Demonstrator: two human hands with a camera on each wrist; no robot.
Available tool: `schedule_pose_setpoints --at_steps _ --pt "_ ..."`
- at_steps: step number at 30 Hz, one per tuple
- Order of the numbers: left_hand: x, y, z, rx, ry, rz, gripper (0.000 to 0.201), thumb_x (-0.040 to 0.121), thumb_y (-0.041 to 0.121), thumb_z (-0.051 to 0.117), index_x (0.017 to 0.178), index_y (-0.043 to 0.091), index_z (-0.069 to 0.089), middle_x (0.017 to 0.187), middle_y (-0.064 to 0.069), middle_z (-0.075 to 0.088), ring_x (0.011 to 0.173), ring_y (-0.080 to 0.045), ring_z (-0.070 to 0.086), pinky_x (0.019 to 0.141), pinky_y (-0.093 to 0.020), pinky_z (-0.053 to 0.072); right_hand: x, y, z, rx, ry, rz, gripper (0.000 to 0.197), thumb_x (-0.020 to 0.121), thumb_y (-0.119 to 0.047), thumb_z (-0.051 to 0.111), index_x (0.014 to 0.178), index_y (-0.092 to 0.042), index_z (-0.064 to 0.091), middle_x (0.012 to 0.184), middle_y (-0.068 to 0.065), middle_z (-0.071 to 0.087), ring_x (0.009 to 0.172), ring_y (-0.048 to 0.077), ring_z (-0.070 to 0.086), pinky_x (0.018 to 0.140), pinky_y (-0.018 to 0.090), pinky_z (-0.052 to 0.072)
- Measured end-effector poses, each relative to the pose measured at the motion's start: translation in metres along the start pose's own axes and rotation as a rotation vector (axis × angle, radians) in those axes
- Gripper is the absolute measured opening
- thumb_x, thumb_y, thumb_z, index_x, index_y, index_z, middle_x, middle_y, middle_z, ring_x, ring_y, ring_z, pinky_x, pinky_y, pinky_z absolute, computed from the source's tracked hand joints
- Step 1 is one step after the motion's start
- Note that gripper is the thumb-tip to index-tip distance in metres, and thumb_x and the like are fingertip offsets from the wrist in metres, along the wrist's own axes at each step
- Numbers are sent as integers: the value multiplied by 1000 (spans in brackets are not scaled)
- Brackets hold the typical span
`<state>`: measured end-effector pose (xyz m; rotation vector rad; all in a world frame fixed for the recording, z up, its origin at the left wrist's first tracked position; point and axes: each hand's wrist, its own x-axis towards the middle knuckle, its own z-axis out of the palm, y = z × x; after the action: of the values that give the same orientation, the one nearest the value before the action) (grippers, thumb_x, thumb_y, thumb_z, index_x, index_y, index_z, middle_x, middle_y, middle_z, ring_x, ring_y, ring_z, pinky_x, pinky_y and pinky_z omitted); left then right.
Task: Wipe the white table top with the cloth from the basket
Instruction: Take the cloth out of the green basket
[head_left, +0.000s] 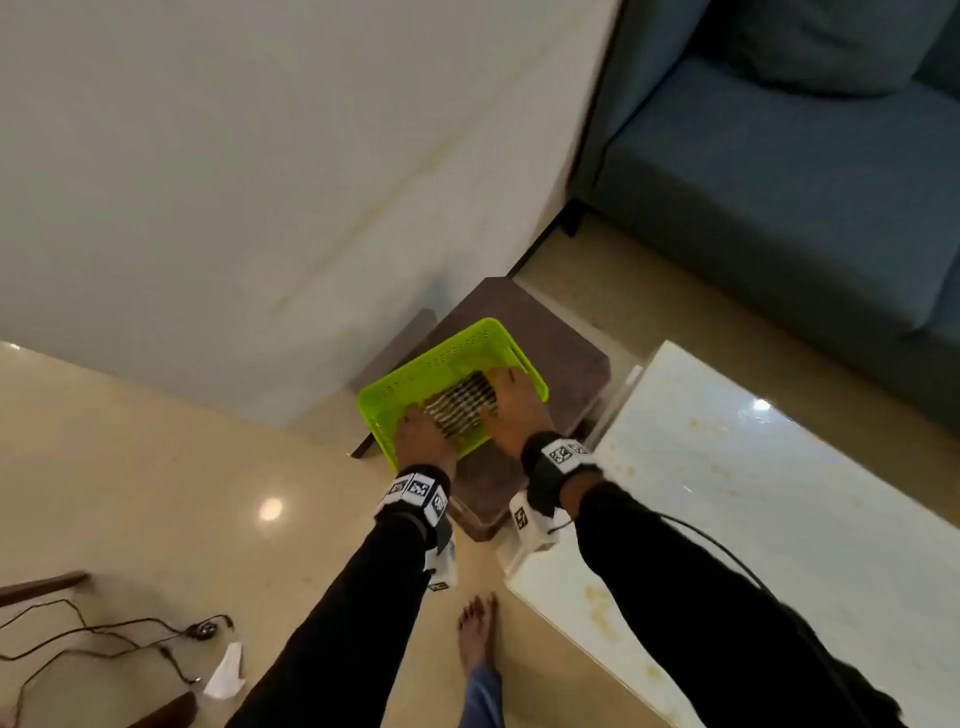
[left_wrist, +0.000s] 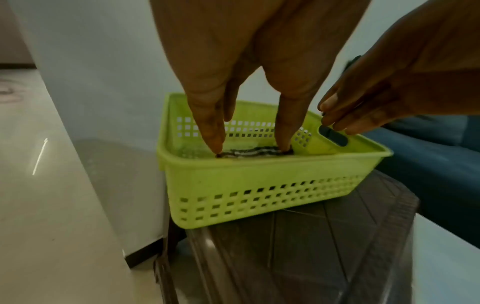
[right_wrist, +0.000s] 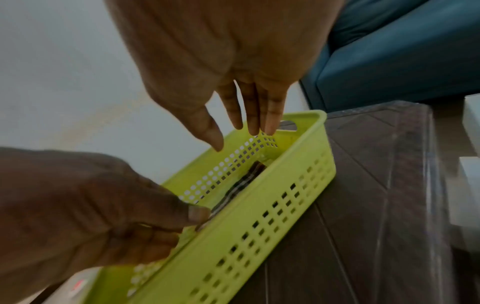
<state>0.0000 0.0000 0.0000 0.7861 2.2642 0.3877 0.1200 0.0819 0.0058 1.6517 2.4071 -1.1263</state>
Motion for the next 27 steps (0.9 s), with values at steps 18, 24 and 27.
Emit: schedule_pose_setpoints --at_steps 18,24,27 --pt "73 -14 20 4 -115 -99 32 79 6 72 111 4 69 110 -19 72 105 -39 67 84 -38 54 79 17 26 -51 -109 176 54 87 -4 69 136 -2 48 123 22 61 109 41 65 78 39 50" --pt "66 -4 -2 -200 -141 -45 15 83 15 80 88 8 68 90 -14 71 92 -35 68 76 -36 50 74 15 -3 151 -214 198 36 84 -2 65 119 -6 71 115 17 72 111 37 67 88 37 54" --pt "40 6 -26 -434 -106 37 31 86 19 82 111 6 67 103 -5 72 98 -23 69 80 -28 53 47 7 -33 262 -254 94 29 77 -15 71 104 -6 75 99 10 70 97 31 66 83 37 52"
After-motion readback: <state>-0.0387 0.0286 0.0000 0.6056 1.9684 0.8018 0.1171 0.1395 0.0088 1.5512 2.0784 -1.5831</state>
